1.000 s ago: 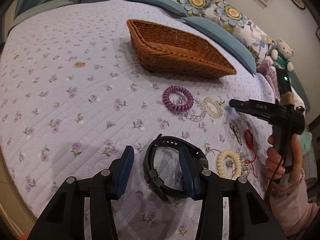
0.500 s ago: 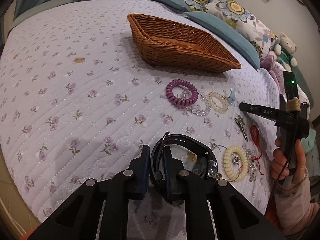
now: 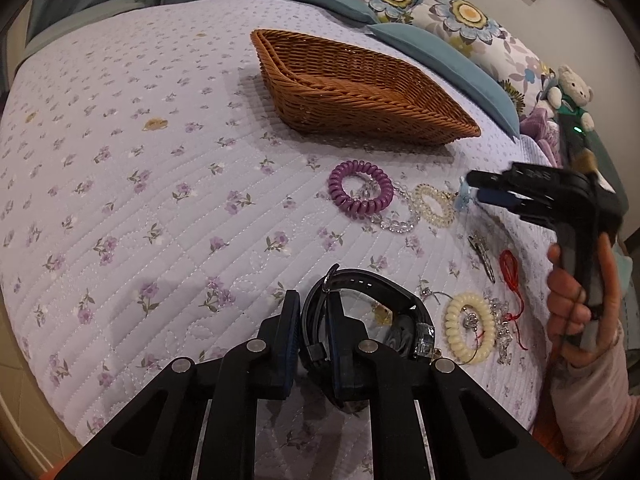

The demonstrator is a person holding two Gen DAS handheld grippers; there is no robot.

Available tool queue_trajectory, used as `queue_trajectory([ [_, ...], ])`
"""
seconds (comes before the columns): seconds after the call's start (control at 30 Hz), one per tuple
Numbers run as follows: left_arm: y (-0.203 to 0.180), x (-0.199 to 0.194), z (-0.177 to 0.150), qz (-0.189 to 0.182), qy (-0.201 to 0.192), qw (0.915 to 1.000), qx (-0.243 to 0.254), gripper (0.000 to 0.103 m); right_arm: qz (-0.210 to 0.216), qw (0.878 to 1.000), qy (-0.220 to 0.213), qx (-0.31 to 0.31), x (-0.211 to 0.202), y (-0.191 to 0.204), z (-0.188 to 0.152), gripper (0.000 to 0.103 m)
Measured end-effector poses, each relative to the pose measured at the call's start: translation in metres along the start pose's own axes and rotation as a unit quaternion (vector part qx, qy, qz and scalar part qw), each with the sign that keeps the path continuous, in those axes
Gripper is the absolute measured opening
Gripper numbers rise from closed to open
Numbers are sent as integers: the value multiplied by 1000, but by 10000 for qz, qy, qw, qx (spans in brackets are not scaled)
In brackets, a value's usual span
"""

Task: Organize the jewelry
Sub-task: 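Grasp the black watch with the left tool while the right tool grasps the blue hair clip, then carry the watch and clip into the basket and open both tools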

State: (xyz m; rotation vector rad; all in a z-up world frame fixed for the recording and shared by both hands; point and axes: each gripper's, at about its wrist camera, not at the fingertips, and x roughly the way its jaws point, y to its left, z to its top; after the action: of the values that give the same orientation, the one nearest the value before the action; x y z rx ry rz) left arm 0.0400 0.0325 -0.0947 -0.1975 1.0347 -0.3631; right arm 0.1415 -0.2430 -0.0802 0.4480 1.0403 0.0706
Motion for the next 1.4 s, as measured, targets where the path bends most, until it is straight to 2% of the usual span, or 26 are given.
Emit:
queue_trajectory([
  [0.07, 0, 0, 0, 7, -1, 10000, 14, 13, -405, 9992, 47, -60, 13, 7, 1, 40],
  [0.13, -1, 0, 0, 3, -6, 10000, 30, 13, -864, 9955, -116, -362, 18, 21, -3, 38],
  [0.17, -2, 0, 0, -3, -8, 10000, 41, 13, -1260, 9898, -177, -641, 22, 34, -6, 30],
  [0.2, -2, 0, -1, -6, -9, 10000, 51, 13, -1446, 9857, -233, -830, 24, 41, -9, 21],
  [0.23, -3, 0, 0, -6, -12, 10000, 60, 13, -1496, 9838, -262, -954, 25, 45, -11, 17],
  [0.33, -5, -1, 0, 23, -29, 9999, 123, 13, -1368, 9853, -265, -992, 21, 41, -12, 10],
  [0.43, -7, -2, 0, -4, -52, 9999, 123, 13, -828, 9921, -359, -871, 6, 24, -13, 10],
  [0.53, -4, -4, 2, -64, -116, 9999, 13, 13, -630, 9938, -443, -804, -4, 11, -11, 10],
  [0.6, -2, -7, 3, -86, -204, 9997, -54, 13, -319, 9952, -510, -777, -16, 3, -11, 10],
  [0.73, -3, -15, 9, -198, -421, 9988, -179, 13, -7, 9943, -663, -841, -34, 6, -11, 10],
  [0.9, -10, -26, 26, -300, -715, 9967, -241, 13, 181, 9905, -878, -1044, -57, 24, -7, 10],
  [1.03, -21, -37, 59, -328, -968, 9945, -239, 13, 306, 9842, -1161, -1302, -78, 43, 13, 10],
  [1.23, -38, -35, 137, -215, -1314, 9911, -87, 13, 312, 9787, -1438, -1433, -77, 66, 69, 10],
  [1.3, -40, -21, 165, -88, -1354, 9907, -82, 13, 386, 9808, -1355, -1349, -63, 68, 90, 10],
  [1.4, -36, 11, 197, 186, -1166, 9928, -209, 13, 462, 9863, -1079, -1163, -33, 67, 115, 10],
])
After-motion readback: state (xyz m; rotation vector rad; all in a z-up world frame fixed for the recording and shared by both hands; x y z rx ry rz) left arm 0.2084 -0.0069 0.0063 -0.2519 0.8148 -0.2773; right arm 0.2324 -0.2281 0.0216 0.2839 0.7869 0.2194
